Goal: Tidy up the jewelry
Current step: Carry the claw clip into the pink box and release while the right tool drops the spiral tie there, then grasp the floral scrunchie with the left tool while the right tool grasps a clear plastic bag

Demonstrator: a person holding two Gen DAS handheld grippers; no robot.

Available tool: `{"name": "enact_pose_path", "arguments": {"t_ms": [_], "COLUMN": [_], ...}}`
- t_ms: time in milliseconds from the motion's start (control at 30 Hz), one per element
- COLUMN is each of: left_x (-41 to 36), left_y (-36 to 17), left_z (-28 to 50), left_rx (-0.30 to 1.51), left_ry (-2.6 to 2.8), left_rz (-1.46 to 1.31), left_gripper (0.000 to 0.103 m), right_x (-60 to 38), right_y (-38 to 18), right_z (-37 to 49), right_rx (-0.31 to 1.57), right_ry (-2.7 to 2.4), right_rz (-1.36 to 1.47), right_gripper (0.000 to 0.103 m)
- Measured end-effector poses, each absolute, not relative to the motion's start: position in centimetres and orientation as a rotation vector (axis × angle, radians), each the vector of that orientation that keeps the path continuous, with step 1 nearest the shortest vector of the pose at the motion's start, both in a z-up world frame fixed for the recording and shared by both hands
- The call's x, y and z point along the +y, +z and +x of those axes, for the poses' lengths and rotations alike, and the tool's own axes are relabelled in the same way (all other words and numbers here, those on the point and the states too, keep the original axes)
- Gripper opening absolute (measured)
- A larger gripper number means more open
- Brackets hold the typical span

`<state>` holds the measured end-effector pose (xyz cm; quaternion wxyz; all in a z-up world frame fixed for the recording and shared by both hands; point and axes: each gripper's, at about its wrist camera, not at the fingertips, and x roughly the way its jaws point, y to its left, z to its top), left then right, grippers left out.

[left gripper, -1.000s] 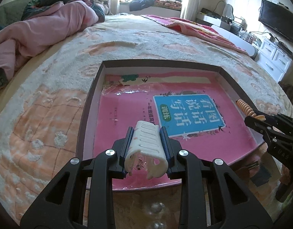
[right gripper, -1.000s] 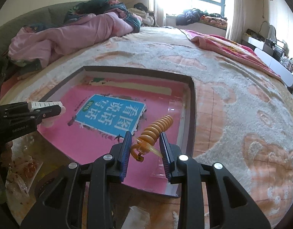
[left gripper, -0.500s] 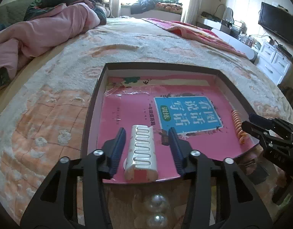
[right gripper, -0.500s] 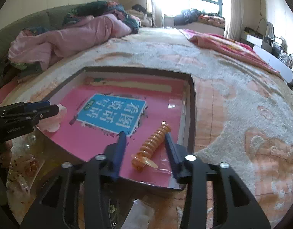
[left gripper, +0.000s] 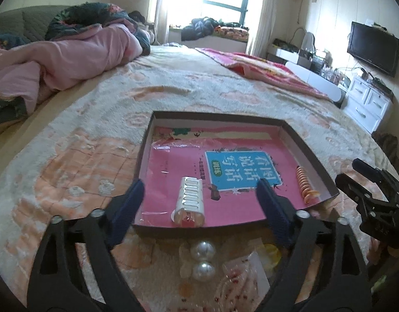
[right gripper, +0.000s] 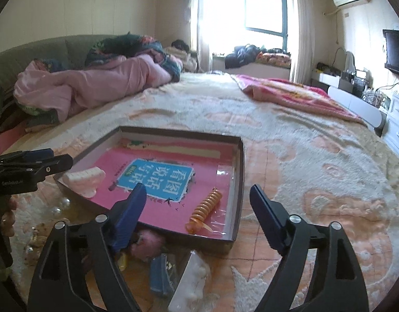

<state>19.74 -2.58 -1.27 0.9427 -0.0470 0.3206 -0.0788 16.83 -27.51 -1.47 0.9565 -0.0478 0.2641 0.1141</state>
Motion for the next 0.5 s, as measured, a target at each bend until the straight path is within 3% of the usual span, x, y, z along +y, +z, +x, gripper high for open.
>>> {"name": "enact_pose_path", "arguments": {"t_ms": [133, 500], "left_x": [-2.6, -3.0], "left_y": [0.0, 1.1], "left_z": [18.2, 14.7], "left_rx": [0.602, 0.533], "left_ry": [-0.164, -0.168], "left_rz": [-0.084, -0.063], "left_gripper": [0.090, 0.091], "right_x": [-27.5, -27.5], "right_y": [-0.4, -0.4], "right_z": [15.3, 12.0], "right_rx": [0.494, 0.493], "right_ry": [0.234, 0.256], "right_rz": [-0.094, -0.059], "right_gripper": [0.083, 0.084]}}
